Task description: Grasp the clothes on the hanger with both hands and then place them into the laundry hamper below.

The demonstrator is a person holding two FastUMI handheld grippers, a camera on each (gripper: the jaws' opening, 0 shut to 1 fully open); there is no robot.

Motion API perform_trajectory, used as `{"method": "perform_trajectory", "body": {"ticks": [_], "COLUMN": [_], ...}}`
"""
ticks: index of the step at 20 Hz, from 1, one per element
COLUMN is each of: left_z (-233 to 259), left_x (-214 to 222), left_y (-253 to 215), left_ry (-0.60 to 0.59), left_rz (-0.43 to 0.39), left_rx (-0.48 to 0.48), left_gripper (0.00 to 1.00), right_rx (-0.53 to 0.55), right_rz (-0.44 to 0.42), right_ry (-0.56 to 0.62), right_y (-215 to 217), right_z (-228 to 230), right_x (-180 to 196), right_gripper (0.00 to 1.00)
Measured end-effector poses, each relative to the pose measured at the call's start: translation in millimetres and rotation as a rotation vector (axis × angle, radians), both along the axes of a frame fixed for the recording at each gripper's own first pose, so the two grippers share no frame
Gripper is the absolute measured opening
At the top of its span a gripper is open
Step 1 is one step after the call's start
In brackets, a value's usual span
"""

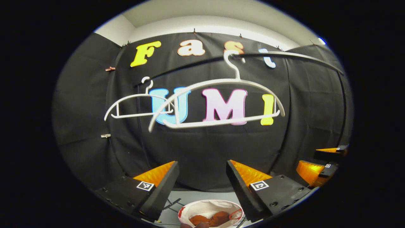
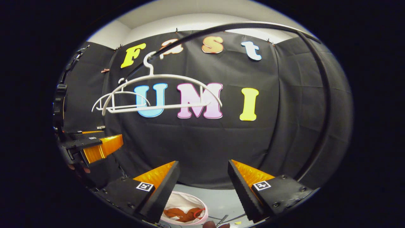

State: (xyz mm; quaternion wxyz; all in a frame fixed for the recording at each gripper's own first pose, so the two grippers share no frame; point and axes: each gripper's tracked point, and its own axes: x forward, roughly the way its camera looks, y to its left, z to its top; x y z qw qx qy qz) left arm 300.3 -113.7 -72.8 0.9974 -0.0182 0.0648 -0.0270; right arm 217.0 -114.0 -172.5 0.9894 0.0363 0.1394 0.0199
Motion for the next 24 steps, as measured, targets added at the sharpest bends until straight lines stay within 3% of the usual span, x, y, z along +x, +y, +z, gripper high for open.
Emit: {"method": "perform_trajectory", "body": {"ticks": [6, 13, 19, 24], "left_z": [45.1, 72.0, 83.5, 89.3], "left_x": [-65.3, -139.7, -199.3, -231.5], "left_y": [33.8, 56.0, 77.8, 84.6], "left_ry": [-0.071, -0.113, -0.145, -0.161], "left_rz": [-0.010, -0.037, -0.052, -0.069], "left_rx": [0.087, -0.014, -0.011, -0.012], "left_gripper": [0.94, 0.94, 0.94, 0.94], "right_rx": [-0.003, -0.012, -0.011, 0.026], "right_rz": [-0.055, -0.025, -0.001, -0.035], "right_ry": [-0.112, -0.145, -0.207, -0.230], "right_y": [1.7, 39.5, 71.8, 75.0], "right_z": [72.0, 119.1, 158.1, 171.9], "right_x": [-27.2, -82.9, -130.6, -164.6], "right_gripper": [0.98, 0.97, 0.99, 0.97]}}
